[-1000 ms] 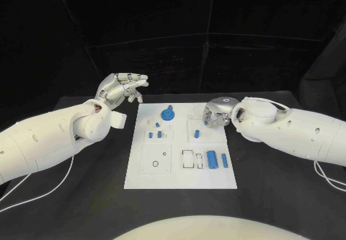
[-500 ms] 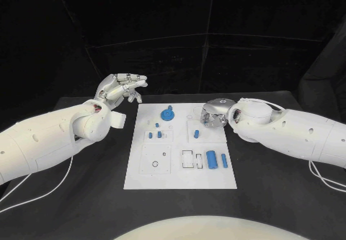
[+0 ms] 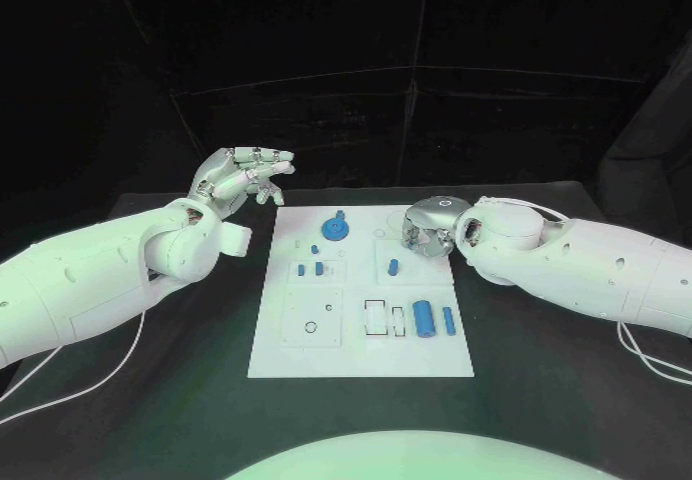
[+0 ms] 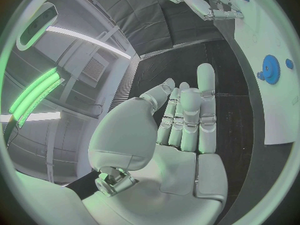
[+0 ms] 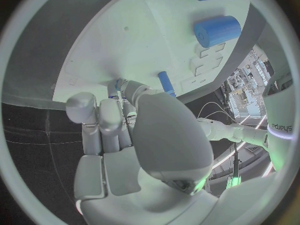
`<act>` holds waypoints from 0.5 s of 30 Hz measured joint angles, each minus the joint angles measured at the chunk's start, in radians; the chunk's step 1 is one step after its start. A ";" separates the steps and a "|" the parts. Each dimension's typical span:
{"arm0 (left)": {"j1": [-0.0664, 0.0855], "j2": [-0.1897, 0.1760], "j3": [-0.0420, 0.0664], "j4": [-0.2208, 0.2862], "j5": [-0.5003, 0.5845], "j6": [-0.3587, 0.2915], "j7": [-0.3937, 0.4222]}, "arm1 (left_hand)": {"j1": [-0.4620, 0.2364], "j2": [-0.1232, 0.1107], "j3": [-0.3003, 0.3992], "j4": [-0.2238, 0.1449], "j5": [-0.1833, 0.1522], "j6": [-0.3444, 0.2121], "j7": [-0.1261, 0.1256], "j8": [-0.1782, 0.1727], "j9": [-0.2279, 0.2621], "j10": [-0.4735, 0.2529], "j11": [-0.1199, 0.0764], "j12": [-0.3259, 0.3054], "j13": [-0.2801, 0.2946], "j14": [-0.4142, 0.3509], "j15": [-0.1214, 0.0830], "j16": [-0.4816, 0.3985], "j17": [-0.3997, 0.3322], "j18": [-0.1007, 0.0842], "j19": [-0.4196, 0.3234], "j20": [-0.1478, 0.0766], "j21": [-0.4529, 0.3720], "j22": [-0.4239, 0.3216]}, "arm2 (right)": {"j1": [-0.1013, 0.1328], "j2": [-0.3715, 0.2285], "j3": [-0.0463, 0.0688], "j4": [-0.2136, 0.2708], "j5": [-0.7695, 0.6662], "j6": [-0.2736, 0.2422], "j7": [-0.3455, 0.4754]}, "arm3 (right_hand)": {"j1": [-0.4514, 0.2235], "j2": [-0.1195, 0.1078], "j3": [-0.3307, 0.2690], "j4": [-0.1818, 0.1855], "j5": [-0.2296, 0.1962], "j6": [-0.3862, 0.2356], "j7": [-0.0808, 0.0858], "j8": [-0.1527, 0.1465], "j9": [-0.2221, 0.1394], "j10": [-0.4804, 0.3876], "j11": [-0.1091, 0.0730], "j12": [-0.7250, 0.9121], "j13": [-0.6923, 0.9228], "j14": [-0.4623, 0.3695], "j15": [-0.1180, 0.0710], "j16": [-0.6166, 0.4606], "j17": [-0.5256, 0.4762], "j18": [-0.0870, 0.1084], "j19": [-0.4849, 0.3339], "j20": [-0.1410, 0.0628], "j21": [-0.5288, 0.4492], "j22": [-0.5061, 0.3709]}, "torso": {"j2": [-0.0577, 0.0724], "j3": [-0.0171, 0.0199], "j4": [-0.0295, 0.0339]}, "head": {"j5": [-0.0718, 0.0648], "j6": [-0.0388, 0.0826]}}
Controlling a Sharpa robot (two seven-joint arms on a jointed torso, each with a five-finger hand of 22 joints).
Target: Assemble the parts on the task board
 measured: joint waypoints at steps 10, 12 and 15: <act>0.000 -0.005 0.000 -0.002 0.000 0.001 -0.003 | 0.001 0.001 0.004 -0.004 0.000 0.000 0.000 0.000 0.000 0.000 0.000 0.000 -0.001 -0.004 0.003 -0.002 -0.006 0.000 0.000 0.000 0.000 -0.002 | -0.008 -0.023 -0.005 0.027 -0.011 -0.051 0.004 | -0.050 -0.010 0.067 -0.048 0.000 0.003 0.003 0.000 0.001 0.004 0.004 -0.005 0.001 0.000 0.000 0.005 -0.001 0.000 0.000 0.000 0.012 0.014 | 0.000 0.0004 -0.0008 | -0.004 0.000; 0.000 -0.006 0.000 -0.002 0.001 0.001 -0.003 | 0.004 0.004 0.005 -0.005 0.000 0.000 0.000 0.000 0.000 0.000 0.000 0.000 -0.001 -0.007 0.000 -0.002 -0.008 0.000 0.000 0.000 0.000 -0.002 | -0.008 -0.029 -0.005 0.036 -0.010 -0.065 0.006 | -0.052 -0.011 0.067 -0.048 0.000 0.003 0.003 0.000 0.001 0.004 0.004 -0.005 0.001 0.000 0.000 0.010 -0.001 0.000 0.000 0.000 0.012 0.016 | 0.000 0.0004 -0.0008 | -0.006 0.001; 0.000 -0.006 0.000 -0.003 0.001 0.002 -0.004 | 0.004 0.004 0.005 -0.005 0.000 0.000 0.000 0.000 0.000 0.000 0.000 0.000 0.000 -0.007 0.000 -0.002 -0.008 0.000 0.000 0.000 0.000 -0.002 | -0.007 -0.039 -0.004 0.053 -0.006 -0.092 0.009 | -0.053 -0.012 0.071 -0.052 0.000 0.003 0.003 0.000 0.001 0.012 -0.005 -0.005 0.001 0.000 0.000 0.010 -0.001 0.000 0.000 0.000 0.012 0.016 | -0.001 0.0003 -0.0008 | -0.007 0.001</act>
